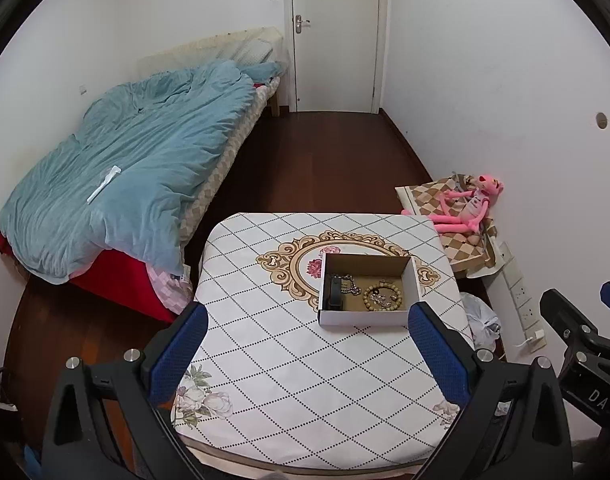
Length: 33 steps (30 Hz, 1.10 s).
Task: Organize jewelry
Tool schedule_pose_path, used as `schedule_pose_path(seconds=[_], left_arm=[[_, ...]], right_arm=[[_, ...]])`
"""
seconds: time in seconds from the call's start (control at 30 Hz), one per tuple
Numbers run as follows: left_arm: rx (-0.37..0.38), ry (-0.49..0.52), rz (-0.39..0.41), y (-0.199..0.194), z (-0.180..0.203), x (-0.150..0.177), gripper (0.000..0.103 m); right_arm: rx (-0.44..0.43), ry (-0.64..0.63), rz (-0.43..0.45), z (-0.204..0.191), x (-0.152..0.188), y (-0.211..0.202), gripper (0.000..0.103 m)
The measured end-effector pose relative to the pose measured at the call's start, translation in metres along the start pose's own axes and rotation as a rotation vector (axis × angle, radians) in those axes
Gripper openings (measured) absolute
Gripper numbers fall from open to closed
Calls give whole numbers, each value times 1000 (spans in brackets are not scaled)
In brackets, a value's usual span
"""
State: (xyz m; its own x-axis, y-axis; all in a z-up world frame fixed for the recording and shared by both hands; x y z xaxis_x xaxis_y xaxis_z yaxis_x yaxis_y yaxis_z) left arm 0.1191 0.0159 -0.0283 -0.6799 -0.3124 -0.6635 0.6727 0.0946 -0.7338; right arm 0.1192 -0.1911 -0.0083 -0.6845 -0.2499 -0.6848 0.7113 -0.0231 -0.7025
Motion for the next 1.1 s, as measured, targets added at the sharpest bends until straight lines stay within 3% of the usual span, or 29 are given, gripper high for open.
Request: schedule_pose_path(seconds=[0.6,1.1], left_arm=[[-47,10,-101,59,7,-7,102],[-49,6,-133,67,5,-5,102]], right_arm=[[-13,-26,-127,-2,-9,81,103],[-26,-45,-149,-7,-9,87,103]])
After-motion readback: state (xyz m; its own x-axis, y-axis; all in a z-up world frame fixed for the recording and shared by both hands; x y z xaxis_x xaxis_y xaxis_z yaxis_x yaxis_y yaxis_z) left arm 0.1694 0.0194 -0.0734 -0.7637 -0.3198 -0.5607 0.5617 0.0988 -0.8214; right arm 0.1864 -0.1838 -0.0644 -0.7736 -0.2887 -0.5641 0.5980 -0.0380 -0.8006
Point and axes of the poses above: each gripper's, at about its wrist camera, not at the fingertips, and y roughly the way its jaws point, z to its right, x to its underside, the point moved 8 cm from there along y, roughly the way its jaws point, and after that the axes turned 14 degrees about -y, right-handed, at the moved point
